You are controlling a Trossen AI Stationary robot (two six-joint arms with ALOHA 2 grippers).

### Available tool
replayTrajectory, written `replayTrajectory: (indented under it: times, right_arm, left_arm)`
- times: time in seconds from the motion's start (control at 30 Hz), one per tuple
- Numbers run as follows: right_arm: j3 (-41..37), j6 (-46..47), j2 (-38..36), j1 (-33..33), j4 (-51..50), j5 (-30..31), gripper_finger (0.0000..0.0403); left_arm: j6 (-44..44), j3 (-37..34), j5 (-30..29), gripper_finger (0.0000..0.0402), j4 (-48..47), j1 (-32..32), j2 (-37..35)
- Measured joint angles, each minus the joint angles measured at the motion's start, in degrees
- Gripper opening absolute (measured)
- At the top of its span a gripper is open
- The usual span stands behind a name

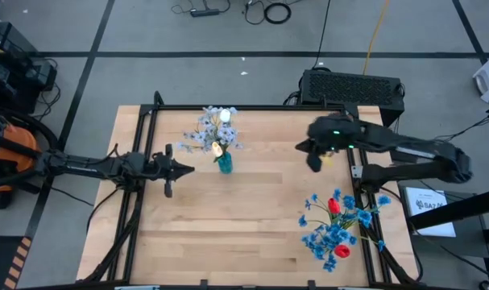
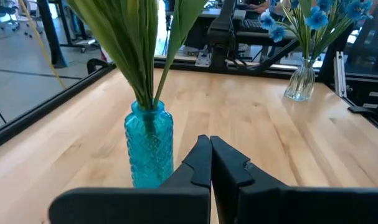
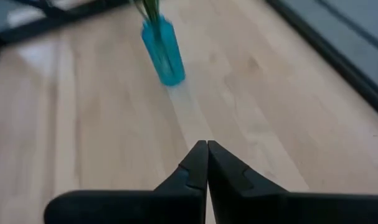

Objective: Sort flowers into vase by color
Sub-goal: Return to Home Position

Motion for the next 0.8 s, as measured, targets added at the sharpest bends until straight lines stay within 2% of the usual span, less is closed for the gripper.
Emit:
replayTrajectory:
  times: [0.17, 0.37, 0.47, 0.57, 0.8]
  right_arm:
    - [-1.5, 3.3, -10.4, 0.0, 0.0, 0.1, 0.0]
    - [-1.5, 2.6, -17.2, 0.0, -1.7, 4.2, 0.0]
    - [-1.5, -1.8, -18.6, 0.0, -4.7, 7.8, 0.0]
    - [-1.5, -1.3, -18.6, 0.0, -5.5, 7.8, 0.0]
    - [-1.5, -0.9, -17.4, 0.2, -5.6, 7.2, 0.0]
  left_arm:
    - [-0.4, -1.1, -0.3, 0.0001, -2.7, 0.0, -4.7]
    - [-1.7, -1.1, -0.6, 0.0, -10.6, 0.0, -13.2]
    - [-1.8, -1.1, -0.5, 0.0, -13.9, 0.0, -18.6]
    - [-1.3, -1.2, 1.3, 0.0, -13.3, 0.2, -18.7]
    - [0.0, -5.0, 4.6, 0.0, -3.8, 1.1, -18.6]
